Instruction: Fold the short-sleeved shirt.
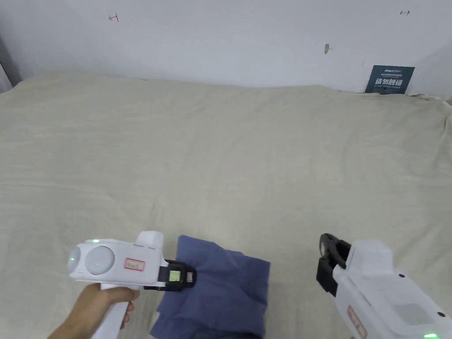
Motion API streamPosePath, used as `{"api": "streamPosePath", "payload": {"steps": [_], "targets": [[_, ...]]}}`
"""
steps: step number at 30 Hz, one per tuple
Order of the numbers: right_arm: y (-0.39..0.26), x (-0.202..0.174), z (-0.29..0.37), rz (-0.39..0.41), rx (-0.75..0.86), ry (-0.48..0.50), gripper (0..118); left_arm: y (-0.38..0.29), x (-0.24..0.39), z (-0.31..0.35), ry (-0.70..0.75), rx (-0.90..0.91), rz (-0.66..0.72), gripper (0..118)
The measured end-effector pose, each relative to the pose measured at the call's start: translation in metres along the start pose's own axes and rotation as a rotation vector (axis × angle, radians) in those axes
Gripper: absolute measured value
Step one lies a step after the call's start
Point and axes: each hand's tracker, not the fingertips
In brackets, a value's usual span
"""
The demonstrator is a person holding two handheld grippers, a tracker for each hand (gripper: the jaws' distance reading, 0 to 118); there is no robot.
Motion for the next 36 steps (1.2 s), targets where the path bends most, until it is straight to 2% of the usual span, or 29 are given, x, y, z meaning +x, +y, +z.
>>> {"api": "streamPosePath", "payload": {"steps": [12, 17, 24, 29, 31, 32, 33, 34, 35, 36], "targets": [[0.035, -0.013, -0.010, 0.023, 0.064, 0.007, 0, 0.050, -0.151, 0.125, 0.317, 0.086, 0.085, 18], [0.043, -0.032, -0.029, 0.037, 0.049, 0.021, 0, 0.060, -0.212, 0.161, 0.453, 0.108, 0.174, 18], [0.043, -0.044, -0.049, 0.056, 0.015, 0.034, 0, 0.063, -0.259, 0.161, 0.507, 0.095, 0.253, 18], [0.043, -0.044, -0.056, 0.051, 0.002, 0.036, 0, 0.058, -0.258, 0.139, 0.574, 0.057, 0.309, 20], [0.044, -0.044, -0.055, 0.054, -0.001, 0.034, 0, 0.058, -0.255, 0.139, 0.573, 0.057, 0.345, 42], [0.045, -0.043, -0.055, 0.054, 0.000, 0.035, 0, 0.057, -0.253, 0.139, 0.603, 0.059, 0.362, 59], [0.046, -0.042, -0.053, 0.053, 0.001, 0.034, 0, 0.057, -0.248, 0.139, 0.621, 0.061, 0.361, 83], [0.048, -0.041, -0.050, 0.051, 0.003, 0.036, 0, 0.058, -0.243, 0.143, 0.639, 0.074, 0.354, 99], [0.049, -0.041, -0.048, 0.049, 0.008, 0.033, 0, 0.057, -0.236, 0.147, 0.650, 0.116, 0.334, 109], [0.051, -0.040, -0.046, 0.050, 0.012, 0.031, 0, 0.056, -0.226, 0.152, 0.653, 0.164, 0.307, 113]]}}
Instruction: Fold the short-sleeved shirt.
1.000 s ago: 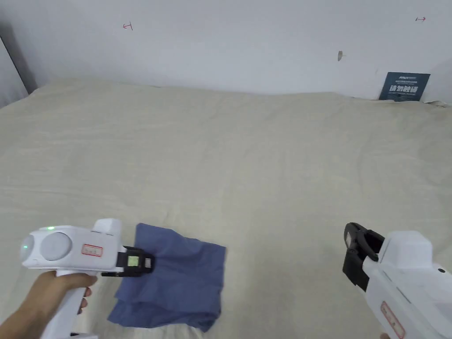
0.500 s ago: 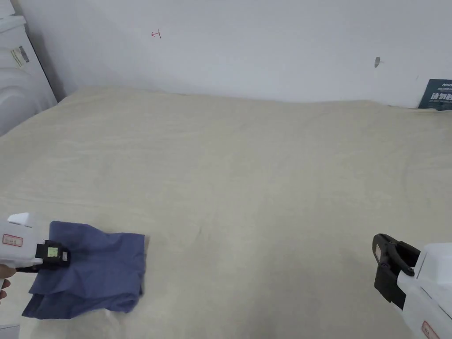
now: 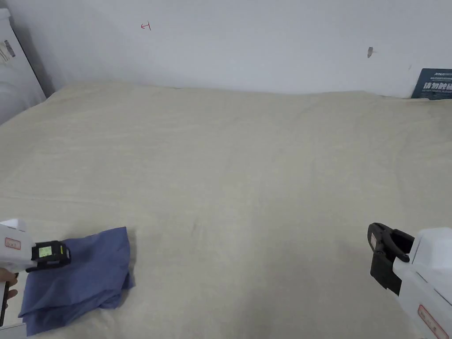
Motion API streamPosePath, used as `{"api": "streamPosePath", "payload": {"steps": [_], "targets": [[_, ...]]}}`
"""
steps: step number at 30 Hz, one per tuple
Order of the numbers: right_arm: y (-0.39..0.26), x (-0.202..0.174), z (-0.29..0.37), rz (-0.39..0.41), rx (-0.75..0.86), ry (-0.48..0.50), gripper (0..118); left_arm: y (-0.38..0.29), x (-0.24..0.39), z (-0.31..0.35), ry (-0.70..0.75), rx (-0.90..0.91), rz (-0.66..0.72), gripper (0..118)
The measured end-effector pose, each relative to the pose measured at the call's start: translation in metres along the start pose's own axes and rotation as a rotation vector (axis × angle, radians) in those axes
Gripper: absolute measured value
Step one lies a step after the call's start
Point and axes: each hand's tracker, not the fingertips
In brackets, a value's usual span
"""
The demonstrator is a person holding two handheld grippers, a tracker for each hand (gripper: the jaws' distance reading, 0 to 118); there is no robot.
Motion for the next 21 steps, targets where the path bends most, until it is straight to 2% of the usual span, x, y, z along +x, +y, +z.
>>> {"api": "streamPosePath", "payload": {"steps": [8, 17, 21], "targets": [[0.020, 0.000, 0.013, -0.002, 0.053, -0.039, 0, -0.010, 0.060, 0.107, -0.053, 0.429, -0.069, 113], [0.048, 0.001, 0.020, -0.010, 0.122, -0.111, 0, -0.042, 0.144, 0.204, -0.142, 0.733, -0.092, 109], [0.057, 0.001, 0.021, -0.010, 0.155, -0.134, 0, -0.070, 0.184, 0.227, -0.107, 0.862, -0.130, 109]]}}
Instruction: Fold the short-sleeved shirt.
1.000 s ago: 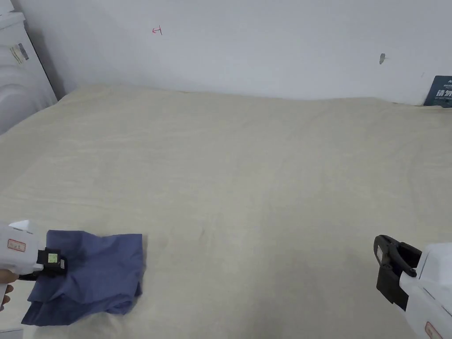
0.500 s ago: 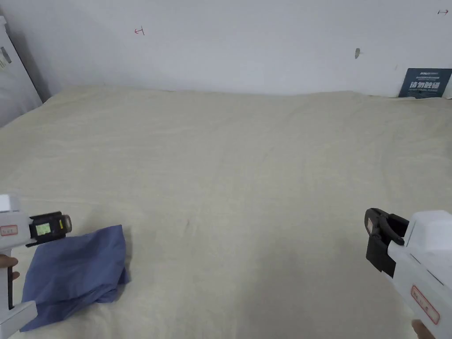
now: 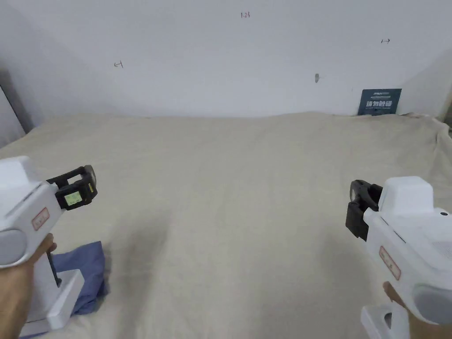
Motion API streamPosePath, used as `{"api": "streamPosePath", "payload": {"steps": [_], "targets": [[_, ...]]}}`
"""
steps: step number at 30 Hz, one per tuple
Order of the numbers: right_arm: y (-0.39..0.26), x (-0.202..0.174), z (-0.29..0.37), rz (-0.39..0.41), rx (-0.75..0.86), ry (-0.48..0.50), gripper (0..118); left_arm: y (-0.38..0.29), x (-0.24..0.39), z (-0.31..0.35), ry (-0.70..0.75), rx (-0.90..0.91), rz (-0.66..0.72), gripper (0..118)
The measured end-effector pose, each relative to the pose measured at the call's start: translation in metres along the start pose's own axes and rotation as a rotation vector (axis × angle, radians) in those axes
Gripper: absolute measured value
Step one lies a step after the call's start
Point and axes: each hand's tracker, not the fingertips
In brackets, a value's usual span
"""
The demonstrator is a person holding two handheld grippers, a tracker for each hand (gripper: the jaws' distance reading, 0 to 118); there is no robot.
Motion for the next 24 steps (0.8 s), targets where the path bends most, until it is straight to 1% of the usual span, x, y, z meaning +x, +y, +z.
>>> {"api": "streamPosePath", "payload": {"steps": [4, 10, 11, 13, 15, 17, 18, 19, 20, 21, 22, 23, 24], "targets": [[0.005, -0.003, -0.003, 0.022, 0.033, -0.024, 0, -0.011, 0.040, 0.022, 0.015, 0.104, -0.036, 109], [0.005, -0.010, -0.008, 0.042, 0.069, -0.049, 0, -0.036, 0.078, 0.035, -0.012, 0.185, -0.046, 107], [0.004, -0.012, -0.010, 0.040, 0.075, -0.053, 0, -0.039, 0.083, 0.037, -0.015, 0.193, -0.048, 105], [0.003, -0.015, -0.013, 0.033, 0.087, -0.065, 0, -0.045, 0.094, 0.044, -0.046, 0.219, -0.053, 96], [0.002, -0.016, -0.016, 0.033, 0.098, -0.083, 0, -0.051, 0.101, 0.048, -0.080, 0.240, -0.061, 92], [0.000, -0.016, -0.018, 0.032, 0.106, -0.097, 0, -0.056, 0.108, 0.051, -0.111, 0.246, -0.067, 78], [-0.001, -0.017, -0.019, 0.028, 0.110, -0.103, 0, -0.057, 0.110, 0.052, -0.128, 0.244, -0.071, 66], [-0.003, -0.018, -0.022, 0.023, 0.114, -0.107, 0, -0.059, 0.112, 0.052, -0.134, 0.243, -0.071, 52], [-0.004, -0.019, -0.024, 0.020, 0.118, -0.115, 0, -0.061, 0.114, 0.053, -0.143, 0.249, -0.076, 33], [-0.005, -0.020, -0.026, 0.020, 0.118, -0.120, 0, -0.061, 0.118, 0.057, -0.150, 0.256, -0.071, 11], [-0.006, -0.020, -0.029, 0.019, 0.118, -0.123, 0, -0.061, 0.121, 0.057, -0.159, 0.256, -0.069, 5], [-0.007, -0.020, -0.029, 0.018, 0.119, -0.128, 0, -0.062, 0.121, 0.057, -0.159, 0.249, -0.069, 1], [-0.008, -0.020, -0.030, 0.016, 0.119, -0.129, 0, -0.062, 0.121, 0.056, -0.197, 0.236, -0.074, 0]]}}
